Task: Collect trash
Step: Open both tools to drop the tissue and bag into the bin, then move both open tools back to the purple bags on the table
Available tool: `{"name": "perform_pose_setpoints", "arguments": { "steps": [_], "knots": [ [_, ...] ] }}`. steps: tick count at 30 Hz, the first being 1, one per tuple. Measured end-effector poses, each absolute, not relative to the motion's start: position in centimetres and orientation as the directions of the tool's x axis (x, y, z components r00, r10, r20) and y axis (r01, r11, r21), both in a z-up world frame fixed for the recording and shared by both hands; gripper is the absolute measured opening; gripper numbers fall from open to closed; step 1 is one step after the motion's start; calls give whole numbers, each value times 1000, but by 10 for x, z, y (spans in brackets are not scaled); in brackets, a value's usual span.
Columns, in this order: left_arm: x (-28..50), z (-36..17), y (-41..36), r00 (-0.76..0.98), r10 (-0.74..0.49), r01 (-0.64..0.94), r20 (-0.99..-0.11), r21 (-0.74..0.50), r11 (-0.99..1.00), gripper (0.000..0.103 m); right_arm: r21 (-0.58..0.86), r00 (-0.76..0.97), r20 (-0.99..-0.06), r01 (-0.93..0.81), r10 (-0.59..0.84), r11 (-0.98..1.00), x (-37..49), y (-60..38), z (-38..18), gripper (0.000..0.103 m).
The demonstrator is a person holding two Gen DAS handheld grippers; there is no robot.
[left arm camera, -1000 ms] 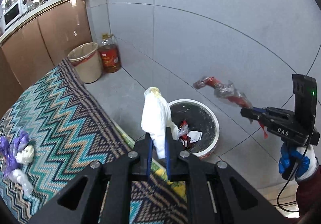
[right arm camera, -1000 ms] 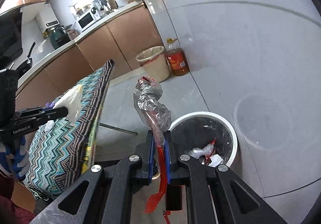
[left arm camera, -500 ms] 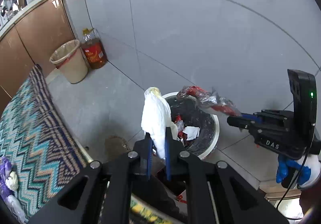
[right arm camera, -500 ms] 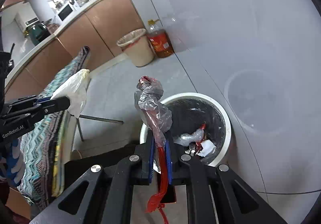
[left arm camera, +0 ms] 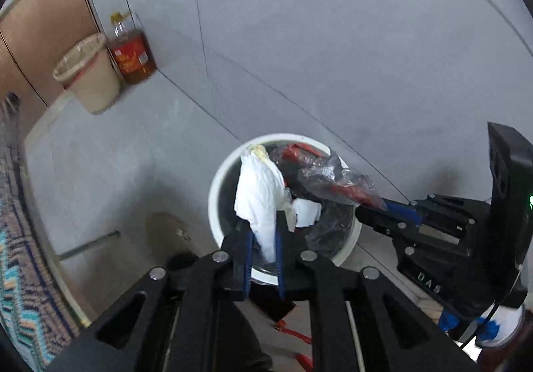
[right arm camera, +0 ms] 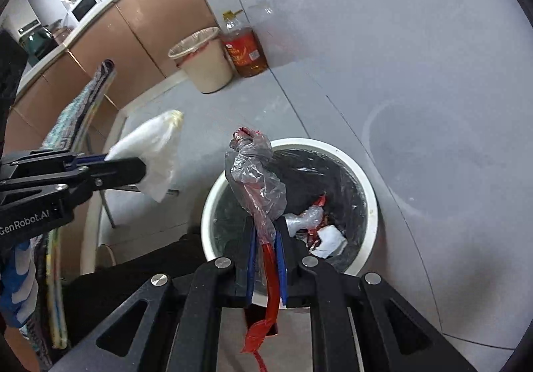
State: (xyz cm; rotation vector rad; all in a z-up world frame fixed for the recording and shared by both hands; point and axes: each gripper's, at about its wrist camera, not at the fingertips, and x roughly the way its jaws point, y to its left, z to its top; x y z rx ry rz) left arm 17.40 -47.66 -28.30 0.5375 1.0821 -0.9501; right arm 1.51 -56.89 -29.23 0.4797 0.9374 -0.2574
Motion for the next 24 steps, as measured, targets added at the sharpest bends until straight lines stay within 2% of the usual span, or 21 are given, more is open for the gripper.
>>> {"name": "perform_pose_setpoints", "arguments": {
  "steps": [3,5,7,9,15,24],
  "knots": [
    [180,-298,-485,103,-357,845,-928,-108,524,17,265,547,-837,427,-14,865,17,-574,-301,14],
    [184,-305,-488,68,-362,837,-930,-144,528,33,248,532,-846,433,-24,866,19,-576,-305,22],
    [188,-308,-489,57,-368,828,-928,-162,536,42,232,519,-854,440,-35,867,20,-578,-307,27],
    [190,-308,-487,35,-383,820,-923,-193,539,42,218,511,-858,446,-48,868,20,-579,-308,32],
    [198,-290,-468,34,-438,804,-898,-236,546,42,220,518,-853,456,-56,863,14,-576,-300,33],
    [190,-231,-396,188,-514,782,-837,-189,594,42,234,597,-799,423,-75,875,5,-557,-250,35]
  ]
}}
